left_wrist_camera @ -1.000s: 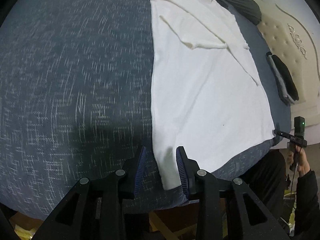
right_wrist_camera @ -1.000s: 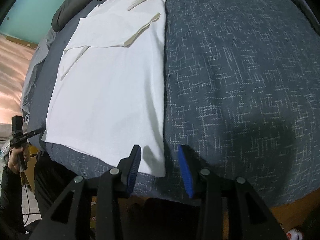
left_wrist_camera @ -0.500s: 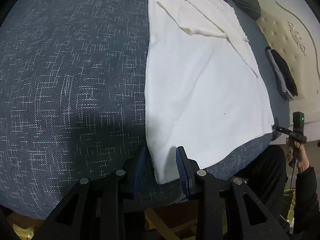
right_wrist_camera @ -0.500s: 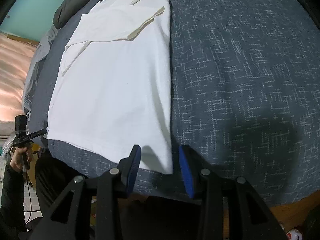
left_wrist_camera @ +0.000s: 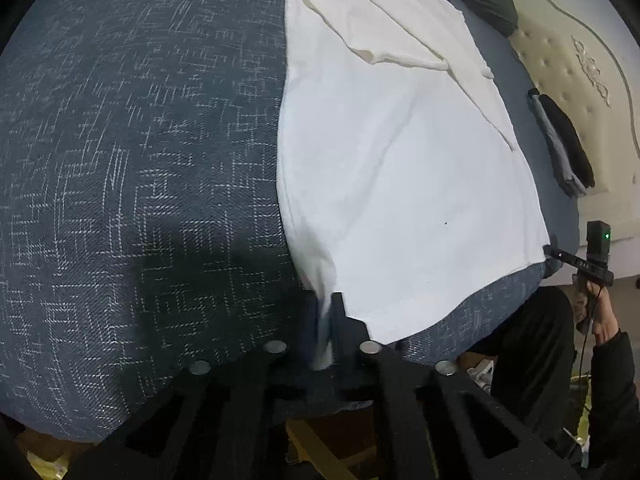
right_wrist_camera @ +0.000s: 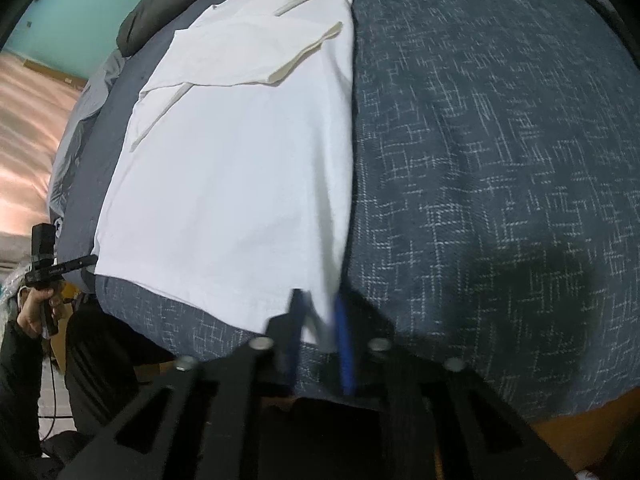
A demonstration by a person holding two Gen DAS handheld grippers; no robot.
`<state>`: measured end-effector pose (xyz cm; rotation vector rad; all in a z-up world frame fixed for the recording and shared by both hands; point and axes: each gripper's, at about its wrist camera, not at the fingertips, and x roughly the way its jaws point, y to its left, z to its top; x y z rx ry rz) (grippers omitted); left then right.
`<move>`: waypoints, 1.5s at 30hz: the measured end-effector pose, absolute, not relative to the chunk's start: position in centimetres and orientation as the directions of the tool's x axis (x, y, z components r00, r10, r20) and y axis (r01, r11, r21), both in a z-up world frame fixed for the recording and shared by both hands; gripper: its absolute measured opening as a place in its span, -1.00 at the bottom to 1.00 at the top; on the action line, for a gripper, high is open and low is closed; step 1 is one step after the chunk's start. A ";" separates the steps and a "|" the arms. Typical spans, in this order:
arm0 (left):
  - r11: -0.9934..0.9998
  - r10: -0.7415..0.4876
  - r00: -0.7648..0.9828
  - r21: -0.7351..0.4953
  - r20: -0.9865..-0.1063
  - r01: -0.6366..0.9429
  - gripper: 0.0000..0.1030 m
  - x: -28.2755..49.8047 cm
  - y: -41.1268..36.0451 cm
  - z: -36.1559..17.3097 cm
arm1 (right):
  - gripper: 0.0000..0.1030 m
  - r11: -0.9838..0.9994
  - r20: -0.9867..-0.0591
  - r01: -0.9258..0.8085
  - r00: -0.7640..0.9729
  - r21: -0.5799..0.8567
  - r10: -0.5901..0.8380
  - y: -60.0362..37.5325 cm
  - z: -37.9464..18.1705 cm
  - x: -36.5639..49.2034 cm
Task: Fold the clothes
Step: 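Pinch the shirt hem with the left tool while the right tool pinches the hem, then lift the hem with both tools and fold it toward the shirt collar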
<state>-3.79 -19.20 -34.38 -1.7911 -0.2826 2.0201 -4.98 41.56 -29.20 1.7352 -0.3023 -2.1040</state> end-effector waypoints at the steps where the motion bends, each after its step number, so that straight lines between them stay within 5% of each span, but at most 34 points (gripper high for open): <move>1: -0.889 0.439 -0.085 -0.418 -0.895 -0.187 -0.91 -3.8 -19.1 -34.0 | -0.88 -0.896 -0.885 0.167 -0.162 0.411 -0.437 41.5 -28.9 -5.0; 18: -0.840 0.517 -0.238 -0.433 -0.822 -0.327 -0.93 -3.5 -19.5 -23.1 | -0.92 -0.842 -0.789 0.262 -0.303 0.471 -0.535 43.5 -19.5 -4.0; 45: -0.783 0.596 -0.277 -0.468 -0.754 -0.411 -0.93 0.3 -20.6 -19.0 | -0.92 -0.780 -0.739 0.388 -0.290 0.491 -0.608 43.6 -14.9 -0.2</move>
